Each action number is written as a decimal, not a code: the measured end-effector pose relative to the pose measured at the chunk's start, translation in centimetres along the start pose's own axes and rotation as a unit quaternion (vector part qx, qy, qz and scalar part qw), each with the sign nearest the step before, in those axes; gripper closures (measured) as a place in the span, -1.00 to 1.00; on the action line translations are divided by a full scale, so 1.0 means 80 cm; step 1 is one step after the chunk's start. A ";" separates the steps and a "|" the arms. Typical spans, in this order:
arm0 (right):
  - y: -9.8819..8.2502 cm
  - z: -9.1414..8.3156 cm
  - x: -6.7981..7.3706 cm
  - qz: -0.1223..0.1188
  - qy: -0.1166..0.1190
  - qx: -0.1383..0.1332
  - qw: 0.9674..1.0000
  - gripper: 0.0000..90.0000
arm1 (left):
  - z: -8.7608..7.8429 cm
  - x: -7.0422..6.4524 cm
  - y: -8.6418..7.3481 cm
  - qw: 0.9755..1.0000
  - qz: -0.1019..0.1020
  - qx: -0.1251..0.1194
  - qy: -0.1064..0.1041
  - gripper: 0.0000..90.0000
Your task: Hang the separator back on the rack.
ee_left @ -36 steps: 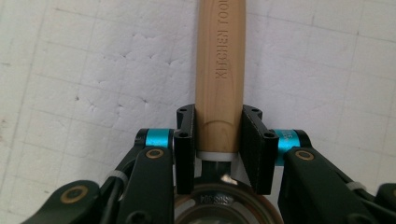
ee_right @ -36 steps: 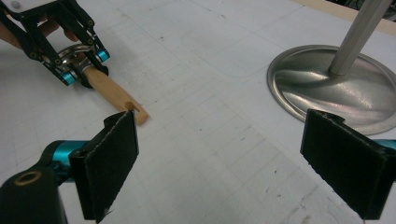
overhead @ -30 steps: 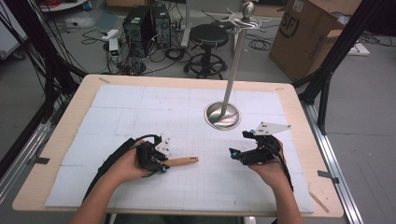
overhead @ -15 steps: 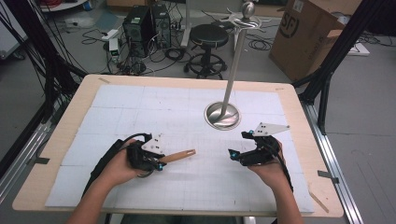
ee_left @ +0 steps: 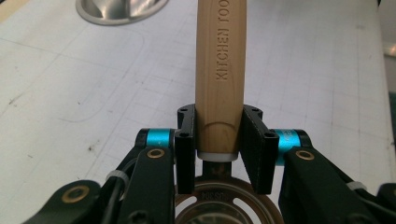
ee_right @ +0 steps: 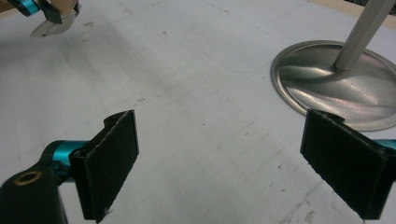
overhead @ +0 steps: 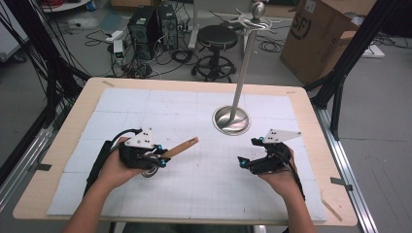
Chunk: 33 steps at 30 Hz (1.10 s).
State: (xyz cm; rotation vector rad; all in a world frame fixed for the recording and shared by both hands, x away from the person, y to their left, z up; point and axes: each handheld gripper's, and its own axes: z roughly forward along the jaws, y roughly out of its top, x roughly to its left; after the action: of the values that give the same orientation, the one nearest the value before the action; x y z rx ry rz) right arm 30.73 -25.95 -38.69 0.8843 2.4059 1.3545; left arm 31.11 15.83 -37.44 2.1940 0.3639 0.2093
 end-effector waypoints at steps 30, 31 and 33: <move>-0.003 -0.005 0.003 -0.009 0.011 0.000 1.000 -0.67 | 0.009 -0.003 0.008 0.992 -0.007 -0.128 0.005 0.53; -0.003 -0.006 0.003 -0.007 0.011 -0.001 1.000 -0.67 | 0.009 -0.003 0.008 0.992 -0.007 -0.126 0.005 0.53; -0.003 -0.006 0.003 -0.006 0.008 0.001 1.000 -0.67 | 0.008 -0.002 0.008 0.992 -0.009 -0.129 0.005 0.53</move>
State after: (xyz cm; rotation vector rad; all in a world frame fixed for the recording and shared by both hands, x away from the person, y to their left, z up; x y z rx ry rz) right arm 30.22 -26.21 -38.64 0.8615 2.4216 1.3608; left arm 31.26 14.97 -37.33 1.9355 0.3436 0.2437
